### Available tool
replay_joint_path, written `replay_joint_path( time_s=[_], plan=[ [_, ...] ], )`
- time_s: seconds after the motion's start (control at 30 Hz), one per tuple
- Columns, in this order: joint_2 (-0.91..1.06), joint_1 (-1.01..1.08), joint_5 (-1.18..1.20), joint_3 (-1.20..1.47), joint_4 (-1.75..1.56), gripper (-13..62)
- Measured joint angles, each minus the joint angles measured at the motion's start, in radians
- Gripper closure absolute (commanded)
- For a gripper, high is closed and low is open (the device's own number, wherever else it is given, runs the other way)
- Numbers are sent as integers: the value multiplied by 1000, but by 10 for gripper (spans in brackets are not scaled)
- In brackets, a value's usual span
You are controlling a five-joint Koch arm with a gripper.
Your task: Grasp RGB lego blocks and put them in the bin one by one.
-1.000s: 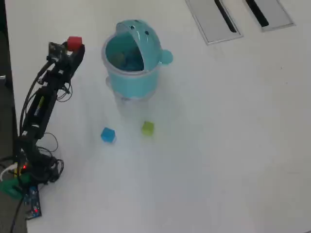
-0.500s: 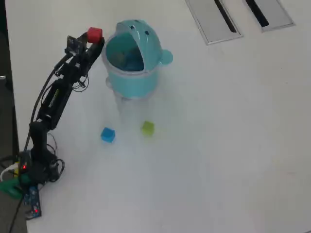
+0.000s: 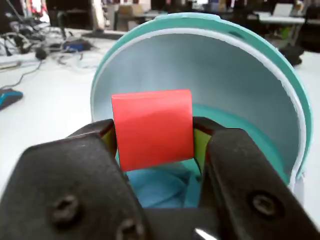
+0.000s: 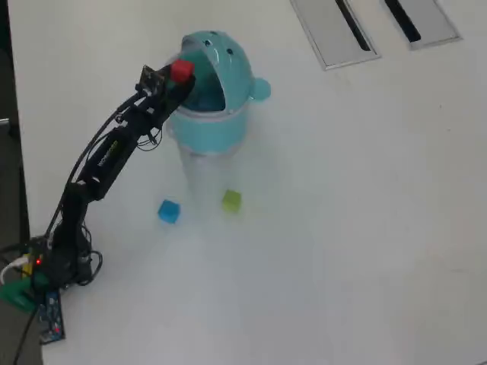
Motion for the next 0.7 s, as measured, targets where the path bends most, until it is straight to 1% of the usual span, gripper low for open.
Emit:
replay_joint_path(
  time_s=[0.13, 0.3, 0.33, 0.47, 0.7],
  plan=[
    [-28, 2, 0, 0, 0, 417],
    [-31, 5, -18, 0, -2, 329],
    [-31, 6, -20, 0, 0, 284],
    [-31, 9, -80, 0, -2, 221],
    [-29, 11, -117, 34, -2, 183]
  ],
)
